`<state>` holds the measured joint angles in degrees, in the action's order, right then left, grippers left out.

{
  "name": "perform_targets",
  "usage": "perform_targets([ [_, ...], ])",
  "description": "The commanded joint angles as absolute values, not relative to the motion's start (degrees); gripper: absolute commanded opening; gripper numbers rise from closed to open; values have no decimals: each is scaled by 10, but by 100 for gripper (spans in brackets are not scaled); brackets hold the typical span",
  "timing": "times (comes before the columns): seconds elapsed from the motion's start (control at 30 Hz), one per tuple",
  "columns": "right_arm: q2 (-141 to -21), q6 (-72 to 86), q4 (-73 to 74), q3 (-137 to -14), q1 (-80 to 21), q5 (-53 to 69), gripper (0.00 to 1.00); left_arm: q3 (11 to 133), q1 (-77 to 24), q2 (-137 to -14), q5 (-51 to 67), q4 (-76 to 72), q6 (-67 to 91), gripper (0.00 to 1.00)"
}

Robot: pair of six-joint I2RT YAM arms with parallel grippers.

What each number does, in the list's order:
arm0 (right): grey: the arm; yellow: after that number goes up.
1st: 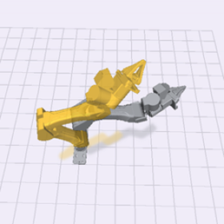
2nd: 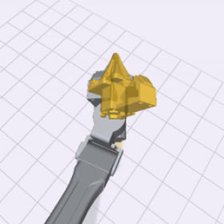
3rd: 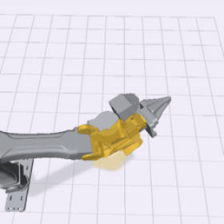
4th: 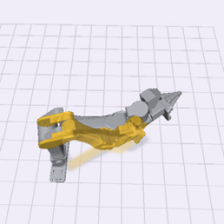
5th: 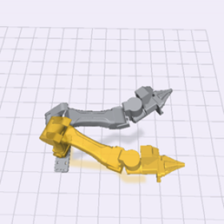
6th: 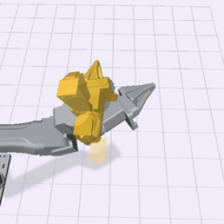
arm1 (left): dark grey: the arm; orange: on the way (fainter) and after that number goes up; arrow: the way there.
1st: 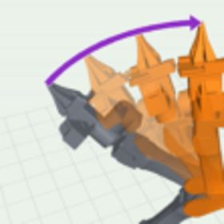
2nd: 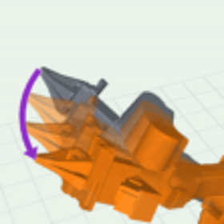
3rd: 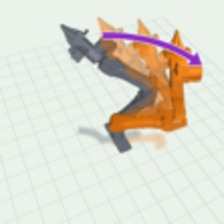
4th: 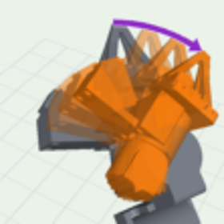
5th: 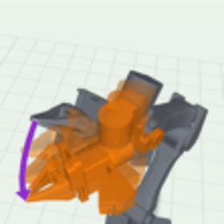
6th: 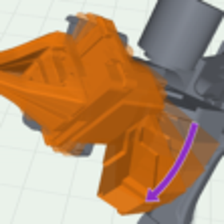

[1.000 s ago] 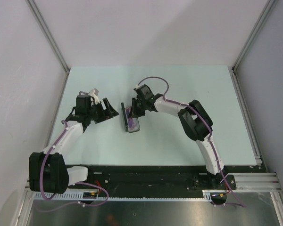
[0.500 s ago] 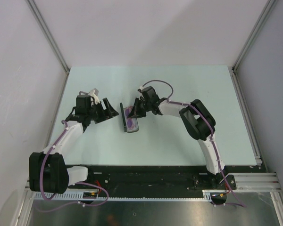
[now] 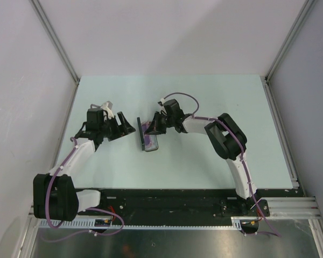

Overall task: Organize the sunglasses
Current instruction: Adjust the sunglasses in the sunglasses case.

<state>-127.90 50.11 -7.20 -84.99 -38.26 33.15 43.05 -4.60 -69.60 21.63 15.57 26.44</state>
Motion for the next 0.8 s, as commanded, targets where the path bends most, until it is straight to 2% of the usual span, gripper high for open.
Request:
perform_targets([
  [0.0, -1263, 508, -112, -840, -378, 352, 0, 432, -45, -687, 221, 150, 254, 81],
  [0.33, -1284, 494, -98, -838, -375, 343, 0, 432, -45, -691, 218, 151, 253, 81],
  [0.47, -1281, 485, -82, -837, -375, 331, 7, 432, -44, -691, 218, 152, 253, 81],
  [0.77, -1295, 504, -111, -823, -383, 337, 8, 432, -45, -690, 219, 152, 253, 81],
])
